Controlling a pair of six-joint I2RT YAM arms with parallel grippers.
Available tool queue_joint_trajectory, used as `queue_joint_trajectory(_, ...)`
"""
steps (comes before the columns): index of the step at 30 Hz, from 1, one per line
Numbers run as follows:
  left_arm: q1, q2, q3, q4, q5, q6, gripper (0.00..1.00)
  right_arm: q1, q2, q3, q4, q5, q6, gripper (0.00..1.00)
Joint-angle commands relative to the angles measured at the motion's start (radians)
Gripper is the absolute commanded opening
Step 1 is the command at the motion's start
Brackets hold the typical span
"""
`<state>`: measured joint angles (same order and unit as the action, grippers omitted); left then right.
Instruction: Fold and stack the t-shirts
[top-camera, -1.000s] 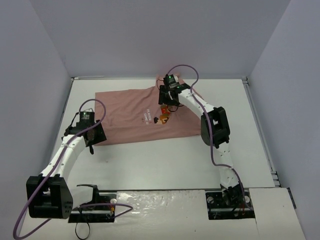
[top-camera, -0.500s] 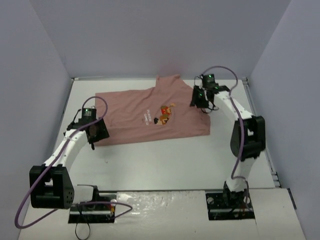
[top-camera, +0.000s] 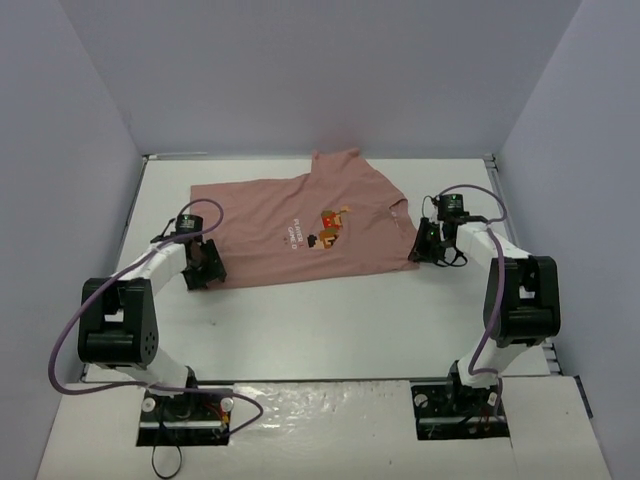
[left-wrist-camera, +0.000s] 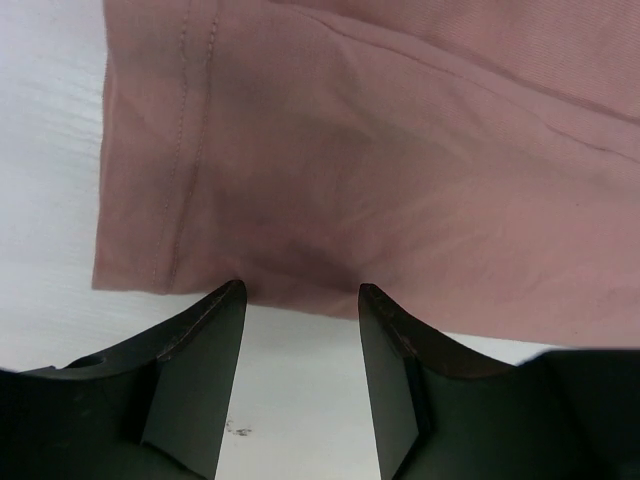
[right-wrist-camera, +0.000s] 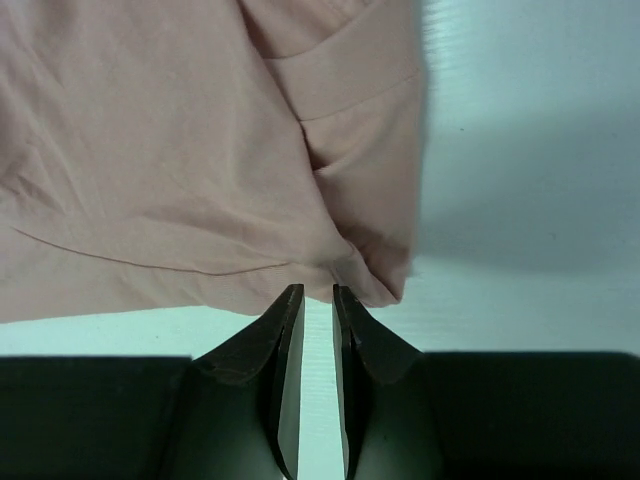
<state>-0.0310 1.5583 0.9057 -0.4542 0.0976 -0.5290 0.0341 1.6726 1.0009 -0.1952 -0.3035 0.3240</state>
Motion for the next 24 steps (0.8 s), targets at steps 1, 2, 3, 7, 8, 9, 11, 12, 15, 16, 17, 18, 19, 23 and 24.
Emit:
queue_joint_trajectory(1,0.019,0.043,0.062,0.049,0.015,-0.012,0.46,-0.008,-0.042,-0.034,0.124,-0.021,0.023,0.13)
queue_joint_trajectory(2,0.023,0.065,0.067,0.044,0.014,-0.007,0.46,-0.019,-0.032,-0.045,0.148,-0.015,0.036,0.11)
queue_joint_trajectory(3,0.042,0.08,0.07,0.039,0.012,-0.004,0.46,-0.027,-0.025,-0.059,0.166,-0.011,0.045,0.1)
queue_joint_trajectory(7,0.089,0.112,0.059,0.034,0.019,-0.012,0.45,-0.082,0.021,-0.084,0.202,0.013,0.064,0.08)
queue_joint_trajectory(8,0.096,0.117,0.057,0.034,0.018,-0.012,0.45,-0.092,0.027,-0.09,0.213,0.026,0.068,0.07)
queue_joint_trajectory(9,0.103,0.123,0.056,0.033,0.017,-0.012,0.45,-0.103,0.029,-0.099,0.213,0.042,0.073,0.07)
queue_joint_trajectory(11,0.111,0.131,0.055,0.025,0.011,-0.012,0.45,-0.126,0.02,-0.114,0.211,0.069,0.085,0.07)
queue_joint_trajectory(12,0.115,0.135,0.055,0.021,0.009,-0.012,0.45,-0.134,0.012,-0.124,0.21,0.083,0.089,0.07)
queue_joint_trajectory(15,0.118,0.144,0.056,0.019,0.013,-0.011,0.45,-0.14,-0.01,-0.141,0.208,0.109,0.089,0.08)
queue_joint_trajectory(16,0.118,0.143,0.057,0.019,0.019,-0.012,0.45,-0.137,-0.021,-0.14,0.205,0.107,0.087,0.08)
queue_joint_trajectory(17,0.118,0.14,0.058,0.02,0.024,-0.014,0.45,-0.133,-0.036,-0.138,0.203,0.098,0.085,0.08)
queue_joint_trajectory(18,0.118,0.136,0.062,0.022,0.025,-0.014,0.45,-0.127,-0.061,-0.131,0.203,0.08,0.081,0.08)
queue_joint_trajectory(19,0.117,0.132,0.063,0.023,0.03,-0.014,0.45,-0.11,-0.078,-0.127,0.203,0.07,0.077,0.09)
queue_joint_trajectory(23,0.118,0.1,0.066,0.026,0.032,-0.011,0.45,-0.052,-0.188,-0.102,0.202,-0.01,0.043,0.12)
queue_joint_trajectory(24,0.118,0.096,0.065,0.027,0.032,-0.011,0.45,-0.037,-0.202,-0.096,0.203,-0.03,0.038,0.12)
